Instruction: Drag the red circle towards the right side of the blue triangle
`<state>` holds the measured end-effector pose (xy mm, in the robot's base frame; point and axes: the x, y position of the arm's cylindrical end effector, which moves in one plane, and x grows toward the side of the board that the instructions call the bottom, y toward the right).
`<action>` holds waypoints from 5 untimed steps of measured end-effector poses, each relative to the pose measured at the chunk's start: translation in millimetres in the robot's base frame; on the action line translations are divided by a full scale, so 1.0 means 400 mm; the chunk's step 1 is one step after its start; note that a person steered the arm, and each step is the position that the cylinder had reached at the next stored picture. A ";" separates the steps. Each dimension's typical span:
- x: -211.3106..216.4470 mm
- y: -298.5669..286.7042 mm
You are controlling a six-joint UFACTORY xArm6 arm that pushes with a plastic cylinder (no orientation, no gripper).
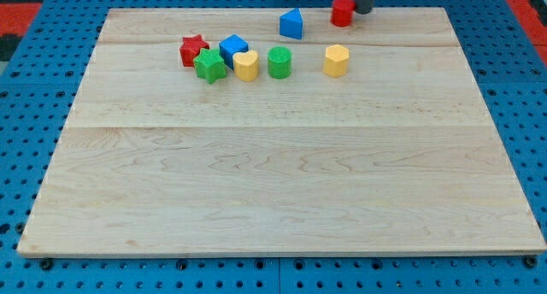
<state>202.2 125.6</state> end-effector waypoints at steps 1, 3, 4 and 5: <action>0.171 -0.108; -0.014 0.160; -0.028 0.139; -0.025 -0.036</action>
